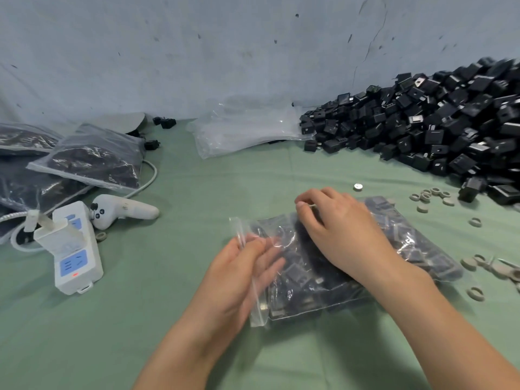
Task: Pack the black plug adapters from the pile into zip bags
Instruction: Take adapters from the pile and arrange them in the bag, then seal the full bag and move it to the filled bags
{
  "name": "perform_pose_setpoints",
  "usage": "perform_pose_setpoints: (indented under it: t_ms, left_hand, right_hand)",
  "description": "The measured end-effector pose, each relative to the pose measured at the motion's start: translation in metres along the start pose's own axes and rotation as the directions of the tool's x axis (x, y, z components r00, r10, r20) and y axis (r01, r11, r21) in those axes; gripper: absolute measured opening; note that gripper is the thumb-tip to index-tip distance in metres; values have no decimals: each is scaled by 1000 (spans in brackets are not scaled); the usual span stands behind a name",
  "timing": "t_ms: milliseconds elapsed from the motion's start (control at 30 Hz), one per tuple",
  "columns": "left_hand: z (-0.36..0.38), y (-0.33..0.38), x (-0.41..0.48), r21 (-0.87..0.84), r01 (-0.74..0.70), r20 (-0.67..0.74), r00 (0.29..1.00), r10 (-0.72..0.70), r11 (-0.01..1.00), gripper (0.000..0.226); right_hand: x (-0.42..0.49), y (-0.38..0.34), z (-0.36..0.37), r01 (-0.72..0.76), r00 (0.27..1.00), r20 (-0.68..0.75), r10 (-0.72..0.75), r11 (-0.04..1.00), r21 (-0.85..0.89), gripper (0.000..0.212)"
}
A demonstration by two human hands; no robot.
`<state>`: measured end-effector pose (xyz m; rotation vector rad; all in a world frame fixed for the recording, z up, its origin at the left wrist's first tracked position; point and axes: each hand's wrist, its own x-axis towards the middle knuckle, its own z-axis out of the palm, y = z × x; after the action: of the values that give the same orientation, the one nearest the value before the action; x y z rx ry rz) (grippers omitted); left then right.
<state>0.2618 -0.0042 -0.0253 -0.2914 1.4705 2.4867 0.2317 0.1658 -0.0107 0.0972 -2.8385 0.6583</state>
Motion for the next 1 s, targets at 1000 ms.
perform_pose_setpoints:
  t_ms: [1000]
  left_hand:
    - [-16, 75, 32, 647, 56, -105, 994, 17, 760, 24]
  right_hand:
    - [-129, -43, 23, 364, 817, -472, -332, 931, -24, 22]
